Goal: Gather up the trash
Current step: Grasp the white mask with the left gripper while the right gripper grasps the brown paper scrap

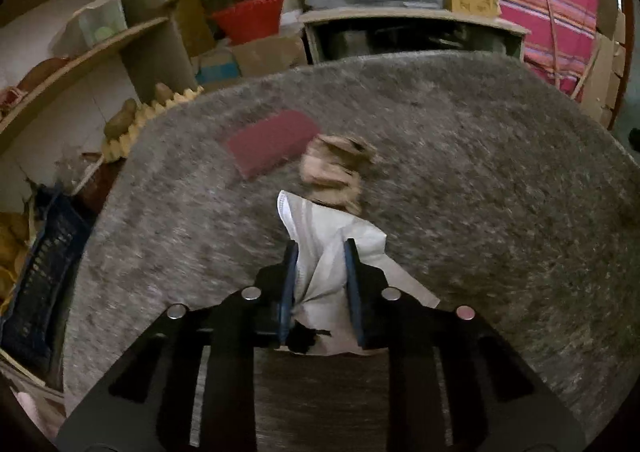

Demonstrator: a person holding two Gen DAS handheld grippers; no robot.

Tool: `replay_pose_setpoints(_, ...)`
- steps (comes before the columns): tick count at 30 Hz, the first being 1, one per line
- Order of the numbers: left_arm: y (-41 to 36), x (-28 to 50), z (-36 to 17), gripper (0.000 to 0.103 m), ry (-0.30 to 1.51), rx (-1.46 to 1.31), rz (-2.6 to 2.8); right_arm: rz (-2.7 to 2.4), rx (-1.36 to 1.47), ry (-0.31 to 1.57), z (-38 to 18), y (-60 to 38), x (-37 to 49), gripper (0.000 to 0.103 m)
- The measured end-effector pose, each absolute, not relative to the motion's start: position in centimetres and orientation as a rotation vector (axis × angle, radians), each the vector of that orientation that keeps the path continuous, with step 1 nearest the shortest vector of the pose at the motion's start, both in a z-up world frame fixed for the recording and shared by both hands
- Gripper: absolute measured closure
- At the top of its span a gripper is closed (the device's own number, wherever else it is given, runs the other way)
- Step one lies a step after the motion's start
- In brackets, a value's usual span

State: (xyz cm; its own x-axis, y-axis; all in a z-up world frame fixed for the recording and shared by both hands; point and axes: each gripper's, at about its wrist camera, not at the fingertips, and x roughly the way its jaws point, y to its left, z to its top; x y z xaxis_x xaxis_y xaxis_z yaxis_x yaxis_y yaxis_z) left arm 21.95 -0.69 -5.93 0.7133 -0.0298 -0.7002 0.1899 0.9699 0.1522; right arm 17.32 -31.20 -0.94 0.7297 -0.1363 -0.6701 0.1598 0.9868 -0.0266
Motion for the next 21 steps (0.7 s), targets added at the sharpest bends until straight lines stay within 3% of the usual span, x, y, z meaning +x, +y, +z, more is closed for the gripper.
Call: replay_pose_setpoints(21, 11.7, 25.5, -3.7, 0.082, 0.688, -0.002, 0.017, 0.131, -0.038, 0.789, -4.9, -11.0, 25.4, 0.007)
